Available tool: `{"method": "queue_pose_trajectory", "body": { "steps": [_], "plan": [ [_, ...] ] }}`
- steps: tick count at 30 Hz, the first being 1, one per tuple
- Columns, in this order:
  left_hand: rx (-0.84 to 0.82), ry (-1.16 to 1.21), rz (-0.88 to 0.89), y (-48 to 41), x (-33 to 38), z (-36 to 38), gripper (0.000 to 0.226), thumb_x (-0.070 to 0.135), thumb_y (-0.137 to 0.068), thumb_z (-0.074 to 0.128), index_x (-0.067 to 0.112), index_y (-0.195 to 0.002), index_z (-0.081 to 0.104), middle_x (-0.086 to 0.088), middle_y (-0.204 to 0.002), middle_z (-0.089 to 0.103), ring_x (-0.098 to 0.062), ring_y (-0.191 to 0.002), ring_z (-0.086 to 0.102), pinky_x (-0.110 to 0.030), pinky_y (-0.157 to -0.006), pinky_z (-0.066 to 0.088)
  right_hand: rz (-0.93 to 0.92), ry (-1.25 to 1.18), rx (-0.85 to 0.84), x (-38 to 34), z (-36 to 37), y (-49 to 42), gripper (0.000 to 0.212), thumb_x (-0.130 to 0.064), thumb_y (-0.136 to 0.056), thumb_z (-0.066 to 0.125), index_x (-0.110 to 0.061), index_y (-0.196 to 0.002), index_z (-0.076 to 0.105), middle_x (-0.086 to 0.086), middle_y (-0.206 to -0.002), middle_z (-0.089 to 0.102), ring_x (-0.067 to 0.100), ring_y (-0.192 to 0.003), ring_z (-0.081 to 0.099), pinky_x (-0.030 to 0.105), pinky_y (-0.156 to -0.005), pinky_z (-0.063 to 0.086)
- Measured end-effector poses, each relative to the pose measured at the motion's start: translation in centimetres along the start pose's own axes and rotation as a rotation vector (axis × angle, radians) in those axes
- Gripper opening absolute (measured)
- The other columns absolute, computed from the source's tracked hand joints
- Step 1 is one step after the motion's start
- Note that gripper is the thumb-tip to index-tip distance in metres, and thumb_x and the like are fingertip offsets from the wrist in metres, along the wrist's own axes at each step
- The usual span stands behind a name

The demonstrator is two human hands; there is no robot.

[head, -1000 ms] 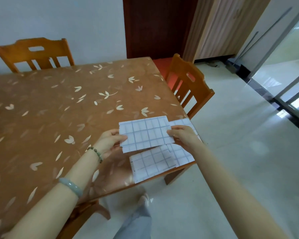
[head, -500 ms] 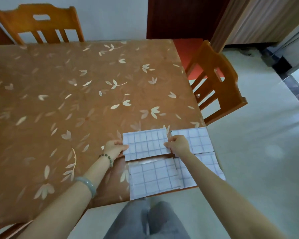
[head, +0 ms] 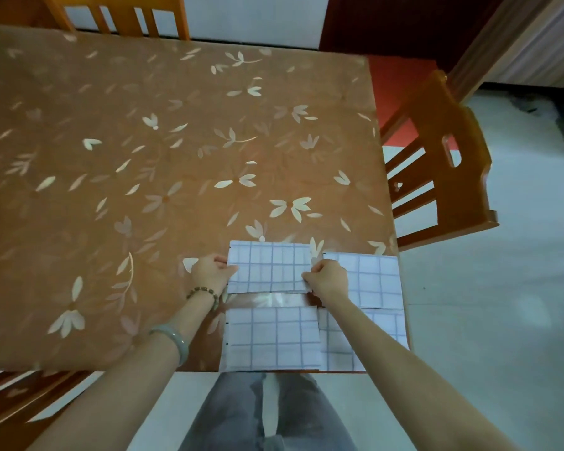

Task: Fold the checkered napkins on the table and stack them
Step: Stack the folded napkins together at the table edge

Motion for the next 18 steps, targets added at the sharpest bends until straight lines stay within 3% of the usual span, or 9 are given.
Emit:
{"method": "queue_pose_trajectory", "body": {
  "steps": [3,5,7,9,11,14,18],
  "plan": [
    [0.053,-0.055,0.043,0.5,0.1,-0.3,0.046,0.028,-0.079,0.075,0.006,-0.116,0.057,-0.007,-0.107,0.063,-0.025,-0.102,0.059,-0.03,-0.08,0.042,-0.069,0.064,0.017,0.2,-0.6,0.0,0.02,-0.027,-0.076,0.063,-0.012,-0.08,0.051,0.004,-0.079,0.062,0.025,-0.075,0.059,0.03,-0.058,0.045],
    [0.135,-0.224,0.146,1.0,0.3,-0.7,0.05,0.039,-0.084,0.067,0.01,-0.121,0.053,-0.006,-0.117,0.057,-0.026,-0.113,0.051,-0.037,-0.095,0.04,-0.154,0.087,0.065,0.4,-1.5,0.0,0.019,-0.028,-0.084,0.057,-0.01,-0.081,0.051,0.007,-0.087,0.06,0.026,-0.075,0.057,0.031,-0.061,0.044],
    [0.149,-0.353,0.29,1.6,0.6,-0.9,0.047,0.038,-0.09,0.058,0.014,-0.128,0.048,-0.005,-0.129,0.05,-0.026,-0.122,0.043,-0.039,-0.104,0.029,-0.346,0.119,0.168,0.6,-2.3,0.0,0.015,-0.022,-0.088,0.055,-0.007,-0.088,0.057,0.009,-0.098,0.056,0.027,-0.08,0.054,0.033,-0.066,0.044],
    [0.041,-0.373,0.391,1.8,0.8,-0.3,0.049,0.03,-0.094,0.054,0.012,-0.138,0.041,-0.006,-0.144,0.038,-0.025,-0.133,0.033,-0.035,-0.106,0.023,-0.617,0.244,0.258,1.0,-2.4,0.1,0.018,-0.018,-0.081,0.06,-0.005,-0.094,0.062,0.015,-0.106,0.057,0.033,-0.088,0.056,0.039,-0.071,0.049],
    [-0.068,-0.378,0.419,1.4,0.7,0.3,0.056,0.026,-0.095,0.052,0.012,-0.145,0.032,-0.006,-0.153,0.026,-0.026,-0.14,0.025,-0.037,-0.111,0.022,-0.759,0.401,0.191,1.3,-1.6,-0.4,0.034,-0.024,-0.076,0.056,-0.004,-0.103,0.061,0.02,-0.118,0.055,0.04,-0.104,0.054,0.045,-0.081,0.048],
    [-0.135,-0.338,0.364,0.4,1.3,0.9,0.061,0.021,-0.096,0.049,0.012,-0.15,0.023,-0.006,-0.158,0.017,-0.027,-0.144,0.018,-0.041,-0.114,0.02,-0.756,0.583,-0.016,0.0,-1.0,-1.2,0.063,-0.038,-0.076,0.035,-0.004,-0.127,0.051,0.016,-0.135,0.046,0.038,-0.13,0.038,0.05,-0.104,0.031],
    [-0.161,-0.387,0.338,-1.0,2.2,1.1,0.058,0.017,-0.096,0.044,0.011,-0.149,0.023,-0.01,-0.153,0.03,-0.031,-0.139,0.025,-0.043,-0.113,0.023,-0.743,0.736,-0.085,-1.3,-0.6,-2.6,0.056,-0.023,-0.087,0.043,-0.008,-0.141,0.035,0.008,-0.148,0.033,0.026,-0.139,0.022,0.045,-0.113,0.012]
  ]
}}
Point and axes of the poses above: each hand's wrist, its own y-axis away from the middle knuckle, its own z-axis out of the palm, x = y × z, the point moved 3 cm from there along -y, towards the middle knuckle
